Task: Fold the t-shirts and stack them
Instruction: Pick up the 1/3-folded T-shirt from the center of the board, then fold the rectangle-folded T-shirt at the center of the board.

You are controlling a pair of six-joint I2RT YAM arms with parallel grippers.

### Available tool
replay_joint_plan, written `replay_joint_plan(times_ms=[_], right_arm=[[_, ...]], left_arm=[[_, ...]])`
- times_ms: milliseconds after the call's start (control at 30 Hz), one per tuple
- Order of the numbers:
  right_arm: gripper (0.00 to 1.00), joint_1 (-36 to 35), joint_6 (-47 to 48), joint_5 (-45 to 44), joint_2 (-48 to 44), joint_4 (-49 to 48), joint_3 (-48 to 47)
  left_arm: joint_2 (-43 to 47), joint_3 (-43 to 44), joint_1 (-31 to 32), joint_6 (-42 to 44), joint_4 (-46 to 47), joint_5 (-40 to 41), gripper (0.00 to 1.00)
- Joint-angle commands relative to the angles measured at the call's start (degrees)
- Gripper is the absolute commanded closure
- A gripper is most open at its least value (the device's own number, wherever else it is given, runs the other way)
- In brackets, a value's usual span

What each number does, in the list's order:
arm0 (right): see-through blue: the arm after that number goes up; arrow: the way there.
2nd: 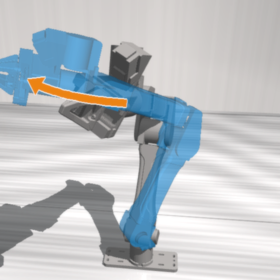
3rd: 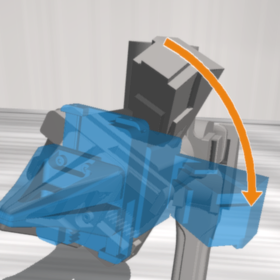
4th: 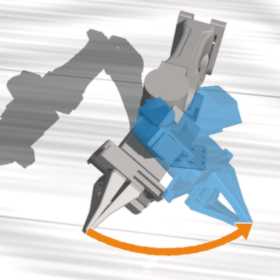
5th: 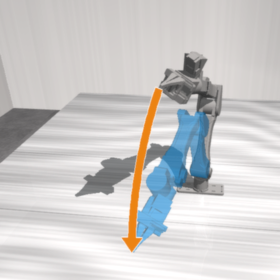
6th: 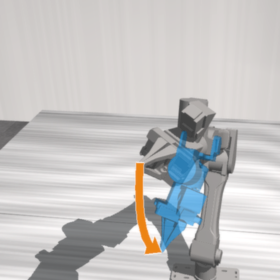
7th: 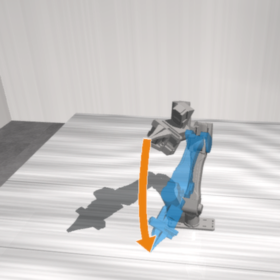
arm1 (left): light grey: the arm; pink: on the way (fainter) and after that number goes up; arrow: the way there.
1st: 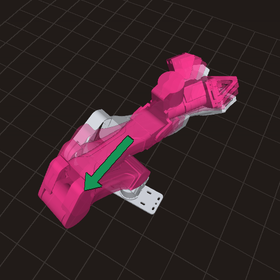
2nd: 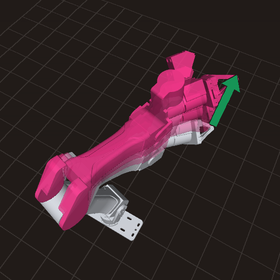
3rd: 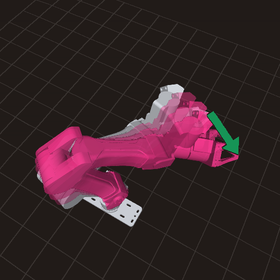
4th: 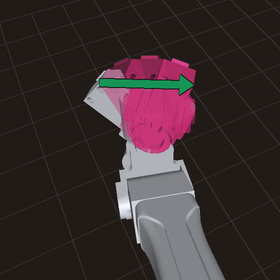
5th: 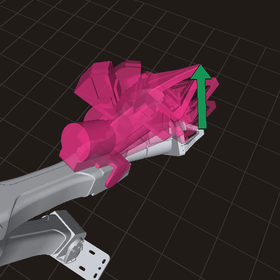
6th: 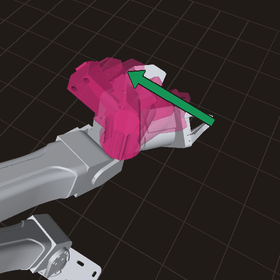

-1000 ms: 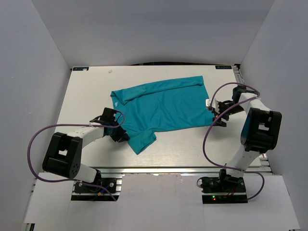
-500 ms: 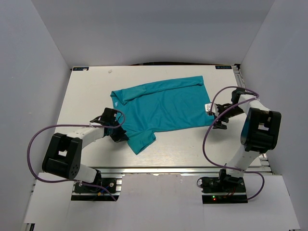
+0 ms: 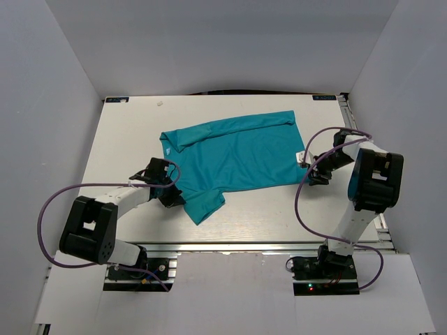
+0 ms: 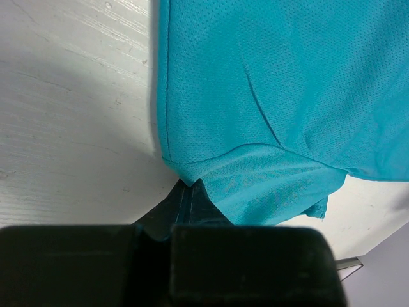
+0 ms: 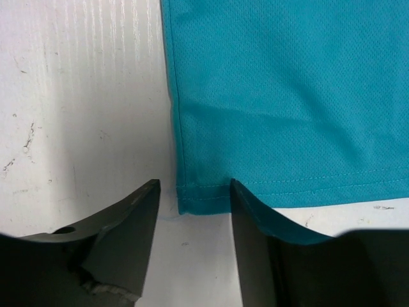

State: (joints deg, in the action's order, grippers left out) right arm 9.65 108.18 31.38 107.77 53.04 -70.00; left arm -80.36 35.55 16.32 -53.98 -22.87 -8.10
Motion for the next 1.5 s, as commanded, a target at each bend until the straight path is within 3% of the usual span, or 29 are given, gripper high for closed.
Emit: replay_joint_plan(times_ms=[0, 400, 633, 733, 867, 1000, 1100, 1467], right_arm=[[0.47, 0.2, -0.3, -0.4, -0.1, 0.6, -0.8], [0.58, -0.2, -2.4, -1.0, 0.0, -1.4, 1.5], [0.63, -1.3, -4.8, -4.5, -0.4, -8.3, 5.7], [0.67, -1.7, -6.6, -5.7, -1.1, -10.2, 7.5], [0.81, -1.6, -8.3, -6.4, -1.9, -15.3, 10.1], [0.89, -1.6, -9.3, -5.6, -2.6, -14.6, 9.6], [1.0, -1.3, -10.4, -3.4, -3.0, -11.4, 6.8], [1.0, -0.5, -14.0, 5.9, -6.7, -4.4, -0.9]], left_arm=[[0.6, -1.7, 0.1, 0.6, -2.9, 2.8, 1.0], [0.4, -1.2, 0.1, 0.7, -2.9, 2.3, 1.0], [0.7, -1.4, 0.1, 0.6, -2.9, 2.2, 1.0], [0.9, -1.5, 0.1, 0.4, -2.9, 2.1, 1.0], [1.2, -1.5, 0.1, 0.4, -2.9, 2.0, 1.0], [1.8, -1.1, 0.1, 0.5, -2.9, 2.2, 1.0], [2.8, -0.2, 0.1, 0.9, -3.0, 2.6, 1.0], [6.3, 5.3, 0.1, 1.1, -3.1, 1.9, 1.0]])
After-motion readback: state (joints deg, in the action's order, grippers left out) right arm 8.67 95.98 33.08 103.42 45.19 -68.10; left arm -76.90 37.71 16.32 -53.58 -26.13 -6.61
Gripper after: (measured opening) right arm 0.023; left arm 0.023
